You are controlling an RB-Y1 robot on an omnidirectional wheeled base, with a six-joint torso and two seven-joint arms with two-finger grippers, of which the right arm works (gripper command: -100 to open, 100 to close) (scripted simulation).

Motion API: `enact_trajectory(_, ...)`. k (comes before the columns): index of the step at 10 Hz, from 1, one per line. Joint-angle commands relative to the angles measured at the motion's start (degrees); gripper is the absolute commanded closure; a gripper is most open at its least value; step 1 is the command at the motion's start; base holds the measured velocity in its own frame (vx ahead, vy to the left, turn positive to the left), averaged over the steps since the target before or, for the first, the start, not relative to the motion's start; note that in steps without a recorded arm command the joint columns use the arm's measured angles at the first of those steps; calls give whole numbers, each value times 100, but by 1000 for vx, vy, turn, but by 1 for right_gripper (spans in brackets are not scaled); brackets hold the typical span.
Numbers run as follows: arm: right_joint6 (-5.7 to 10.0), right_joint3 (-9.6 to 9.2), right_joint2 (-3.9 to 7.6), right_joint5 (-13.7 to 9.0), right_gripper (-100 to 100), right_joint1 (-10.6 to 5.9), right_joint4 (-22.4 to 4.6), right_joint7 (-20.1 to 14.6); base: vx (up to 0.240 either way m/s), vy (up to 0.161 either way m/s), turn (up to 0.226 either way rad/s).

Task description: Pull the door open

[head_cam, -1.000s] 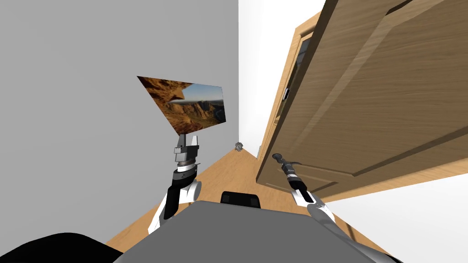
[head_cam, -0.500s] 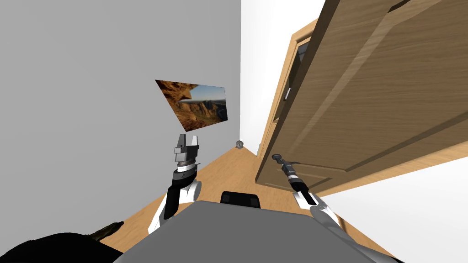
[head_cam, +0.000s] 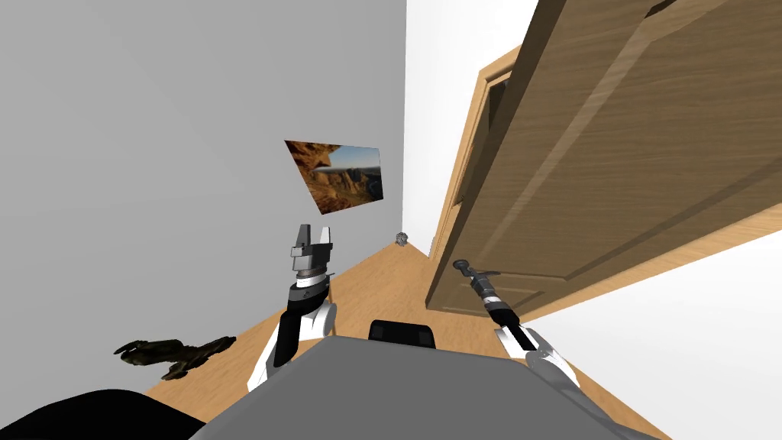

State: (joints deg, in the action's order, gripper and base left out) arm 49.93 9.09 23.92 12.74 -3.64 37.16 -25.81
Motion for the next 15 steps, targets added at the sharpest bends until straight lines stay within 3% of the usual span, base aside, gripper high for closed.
enact_trajectory(1,0,0,0,0,100,0,0,0,-111,-20,15)
enact_trajectory(8,1051,-295,384,356,100,778,280,-496,-31,-18,-62)
enact_trajectory(9,1053,-295,384,356,100,778,280,-496,-22,-32,-41)
enact_trajectory(12,1485,-412,545,500,100,1091,397,-692,-13,-38,-53)
enact_trajectory(13,1485,-412,545,500,100,1091,397,-692,-6,-31,-38)
enact_trajectory(14,1689,-466,620,567,100,1238,452,-785,-6,-47,-48)
enact_trajectory(15,1752,-483,644,588,100,1284,469,-813,-6,-55,-50)
